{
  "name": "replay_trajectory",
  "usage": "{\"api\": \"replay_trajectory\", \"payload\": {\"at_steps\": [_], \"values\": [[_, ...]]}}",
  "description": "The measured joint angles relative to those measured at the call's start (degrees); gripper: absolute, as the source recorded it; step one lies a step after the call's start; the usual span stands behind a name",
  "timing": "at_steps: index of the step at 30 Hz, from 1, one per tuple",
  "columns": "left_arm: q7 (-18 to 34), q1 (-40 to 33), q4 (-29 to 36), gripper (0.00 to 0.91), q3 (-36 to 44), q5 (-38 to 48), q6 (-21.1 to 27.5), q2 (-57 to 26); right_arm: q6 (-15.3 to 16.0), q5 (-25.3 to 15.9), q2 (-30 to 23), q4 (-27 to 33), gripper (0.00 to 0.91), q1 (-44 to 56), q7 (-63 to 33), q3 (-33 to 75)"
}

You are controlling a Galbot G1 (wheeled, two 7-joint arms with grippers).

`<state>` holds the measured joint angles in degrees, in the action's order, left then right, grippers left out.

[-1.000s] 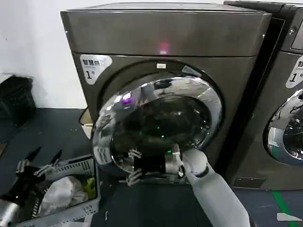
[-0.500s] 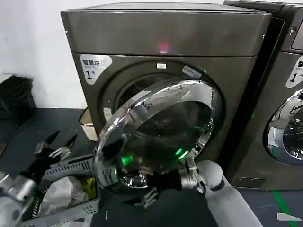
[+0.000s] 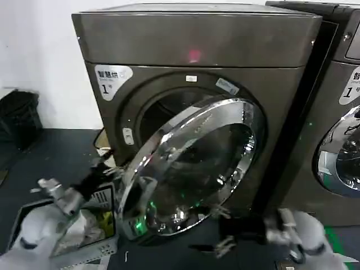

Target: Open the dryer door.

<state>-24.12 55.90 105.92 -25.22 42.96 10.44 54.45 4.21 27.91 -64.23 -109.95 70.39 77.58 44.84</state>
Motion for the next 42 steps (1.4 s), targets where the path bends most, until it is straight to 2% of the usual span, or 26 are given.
{"api": "replay_trajectory", "payload": {"at_steps": [3, 6, 13, 16, 19, 21, 26, 31, 36, 42], "values": [[-2.3, -1.3, 0.4, 0.907, 2.4, -0.2, 0.6, -0.1, 0.2, 0.4, -0.9, 0.1, 0.907, 2.5, -2.8, 6.8], [-5.1, -2.0, 1.2, 0.907, 4.7, -1.5, 1.5, -0.9, 0.2, 2.7, -1.9, -0.2, 0.907, 4.7, -6.2, 13.0], [-6.1, -2.4, 3.9, 0.907, 10.0, 0.6, 2.2, -3.7, 0.1, 3.0, -4.5, -1.4, 0.907, 7.7, -15.1, 25.7], [-6.5, -3.1, 5.0, 0.907, 12.2, 2.3, 1.5, -4.2, 2.8, 3.8, -5.7, -2.4, 0.907, 8.8, -21.7, 29.8], [-6.4, -4.1, 5.8, 0.907, 14.6, 3.3, 1.1, -4.7, 3.9, 2.4, -6.4, -3.0, 0.907, 10.1, -27.0, 33.2], [-6.8, -5.0, 5.9, 0.907, 16.6, 3.6, -0.2, -5.3, 5.2, 2.0, -6.2, -3.1, 0.907, 10.4, -31.9, 35.2], [-8.2, -8.6, 5.6, 0.907, 23.0, 5.8, -4.1, -6.8, 6.0, 2.5, -4.4, -2.7, 0.907, 10.7, -41.8, 40.8], [-8.2, -12.6, 5.5, 0.907, 29.9, 7.6, -6.1, -6.5, 6.0, 2.4, -3.5, -3.7, 0.907, 11.4, -50.9, 45.0], [-8.0, -17.2, 4.0, 0.907, 38.2, 8.3, -10.1, -5.8, 5.5, 1.8, -3.8, -4.9, 0.907, 12.4, -58.2, 47.8], [-6.3, -24.3, 1.4, 0.907, 48.1, 10.3, -10.8, -2.7, 6.6, 1.5, -2.8, -4.6, 0.907, 13.8, -64.0, 53.6]]}}
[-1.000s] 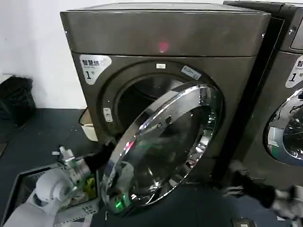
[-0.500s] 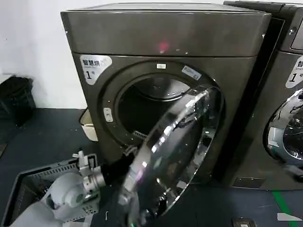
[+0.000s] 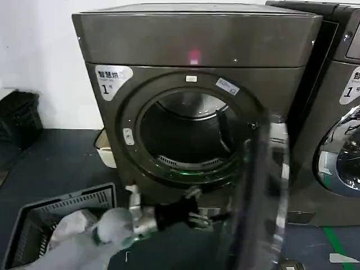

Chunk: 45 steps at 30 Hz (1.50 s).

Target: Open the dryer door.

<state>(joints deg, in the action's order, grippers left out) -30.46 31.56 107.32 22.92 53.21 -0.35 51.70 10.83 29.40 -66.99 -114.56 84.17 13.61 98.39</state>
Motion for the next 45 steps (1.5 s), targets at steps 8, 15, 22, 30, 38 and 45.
{"api": "replay_trajectory", "payload": {"at_steps": [8, 15, 22, 30, 38, 45], "values": [[1.4, -7.6, -4.3, 0.907, 8.3, 0.5, -0.3, 6.4, 2.0, -2.7, 1.3, 2.9, 0.907, 2.9, -2.7, 9.8], [3.9, -12.3, -8.3, 0.907, 12.8, 0.1, -1.0, 12.2, 2.9, -2.7, 1.6, 3.9, 0.907, 4.6, -4.9, 15.9], [6.6, -14.8, -11.8, 0.907, 14.2, 0.1, -0.8, 17.6, 3.1, -2.8, 2.5, 5.3, 0.907, 5.5, -6.6, 19.8], [9.1, -16.1, -16.1, 0.907, 14.5, 0.2, -0.6, 22.8, 3.3, -2.8, 2.8, 5.8, 0.907, 6.0, -6.8, 21.8], [11.9, -16.9, -20.0, 0.907, 14.3, -0.3, -0.8, 27.4, 3.1, -2.8, 2.6, 6.2, 0.907, 5.6, -6.6, 21.3], [12.5, -16.4, -20.9, 0.907, 14.3, -1.7, -2.9, 28.0, 3.1, -2.9, 2.6, 6.6, 0.907, 5.1, -6.6, 20.7]]}}
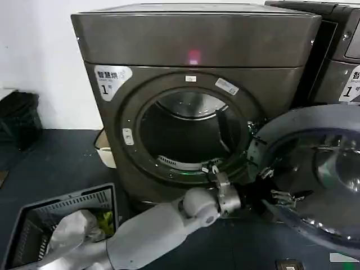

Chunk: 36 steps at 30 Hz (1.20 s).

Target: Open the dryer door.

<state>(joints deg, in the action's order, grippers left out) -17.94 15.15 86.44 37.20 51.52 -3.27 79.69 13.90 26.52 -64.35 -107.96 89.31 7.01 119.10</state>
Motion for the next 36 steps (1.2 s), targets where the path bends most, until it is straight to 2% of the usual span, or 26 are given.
{"api": "replay_trajectory", "payload": {"at_steps": [4, 9, 12, 17, 24, 31, 36], "values": [[1.5, 0.4, 0.6, 0.907, -0.3, 0.0, -1.7, -1.0, 0.0, 0.0, 0.3, 0.1, 0.907, -0.2, 0.1, -0.1], [7.4, 1.0, 1.8, 0.907, -1.6, -0.7, -5.3, -2.1, 0.0, 0.0, 0.8, 0.6, 0.907, -0.3, 0.1, 0.1], [11.3, 1.1, 1.9, 0.907, -2.4, -5.4, -9.3, -3.1, -0.1, 0.0, 1.2, 1.1, 0.907, -0.3, 0.1, 0.5], [15.0, 1.8, 3.8, 0.907, -4.0, -6.6, -11.0, -6.2, -0.3, 0.0, 1.7, 1.3, 0.907, -0.5, 0.0, 1.1], [14.4, 3.9, 8.8, 0.907, -5.3, -4.4, -16.6, -14.1, -0.3, 0.0, 2.0, 1.7, 0.907, -2.0, -0.2, 0.3], [14.6, 7.8, 14.5, 0.907, -7.7, -4.2, -16.0, -25.1, -0.2, -0.3, 2.5, 1.2, 0.907, -3.0, -0.2, 0.7], [14.5, 10.7, 18.3, 0.907, -10.4, -5.3, -15.2, -34.9, 0.7, -3.8, 2.9, 0.6, 0.907, -3.3, -1.0, 2.1]]}}
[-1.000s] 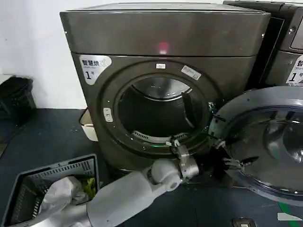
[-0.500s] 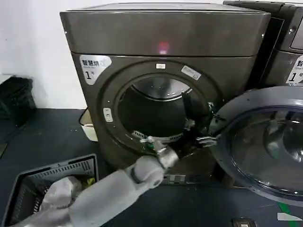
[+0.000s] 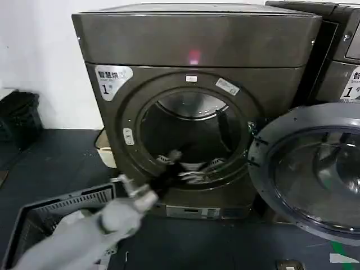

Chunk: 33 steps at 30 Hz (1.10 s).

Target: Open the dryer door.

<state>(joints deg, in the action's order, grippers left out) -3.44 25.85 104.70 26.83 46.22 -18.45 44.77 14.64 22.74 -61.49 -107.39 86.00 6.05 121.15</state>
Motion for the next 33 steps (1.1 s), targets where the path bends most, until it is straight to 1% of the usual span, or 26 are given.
{"api": "replay_trajectory", "payload": {"at_steps": [5, 7, 10, 12, 15, 18, 19, 22, 24, 26, 28, 33], "values": [[-2.9, 3.6, 2.5, 0.907, -2.9, -2.0, 1.6, -10.5, 0.0, -1.6, 0.9, -0.8, 0.907, -0.3, -1.2, 1.9], [-4.4, 5.6, 3.4, 0.907, -4.7, -2.0, 0.8, -14.8, 0.0, -1.7, 1.0, -1.2, 0.907, -0.4, -1.5, 2.8], [-4.5, 9.3, 4.5, 0.907, -8.5, -1.6, 0.7, -20.7, 0.0, -1.8, 1.3, -1.7, 0.907, -0.3, -2.1, 3.9], [-4.6, 11.9, 5.0, 0.907, -11.6, -1.4, 1.8, -24.6, -0.1, -2.3, 1.5, -1.6, 0.907, -0.4, -2.4, 4.7], [-6.8, 14.9, 4.4, 0.907, -14.9, -1.8, 3.3, -29.7, 0.2, -2.6, 1.7, -1.8, 0.907, -0.1, -3.2, 5.5], [-7.0, 15.9, 4.5, 0.907, -16.2, -2.2, 6.5, -34.2, 1.2, -2.2, 1.8, -2.0, 0.907, -0.1, -4.2, 5.8], [-7.6, 16.0, 4.4, 0.907, -16.6, -2.3, 6.9, -35.6, 1.7, -2.1, 1.8, -1.9, 0.907, -0.1, -4.2, 5.8], [-10.4, 16.5, 3.5, 0.907, -17.5, -3.2, 8.7, -39.7, 3.4, -1.8, 1.8, -1.5, 0.907, -0.3, -4.5, 5.7], [-13.4, 16.7, 2.4, 0.907, -17.7, -5.2, 9.0, -42.5, 4.0, -1.5, 2.0, -1.1, 0.907, -0.4, -4.8, 5.8], [-16.4, 16.7, 1.2, 0.907, -18.4, -7.4, 9.4, -44.9, 3.2, -1.7, 2.0, -0.6, 0.907, -0.8, -4.2, 5.8], [-17.6, 16.8, 0.0, 0.907, -18.9, -8.7, 10.8, -46.4, 2.3, -2.1, 1.9, -0.3, 0.907, -1.0, -2.9, 5.7], [-21.6, 16.8, -3.0, 0.907, -19.2, -14.4, 11.8, -49.6, 2.6, -2.4, 1.8, 0.1, 0.907, -1.4, -2.0, 5.3]]}}
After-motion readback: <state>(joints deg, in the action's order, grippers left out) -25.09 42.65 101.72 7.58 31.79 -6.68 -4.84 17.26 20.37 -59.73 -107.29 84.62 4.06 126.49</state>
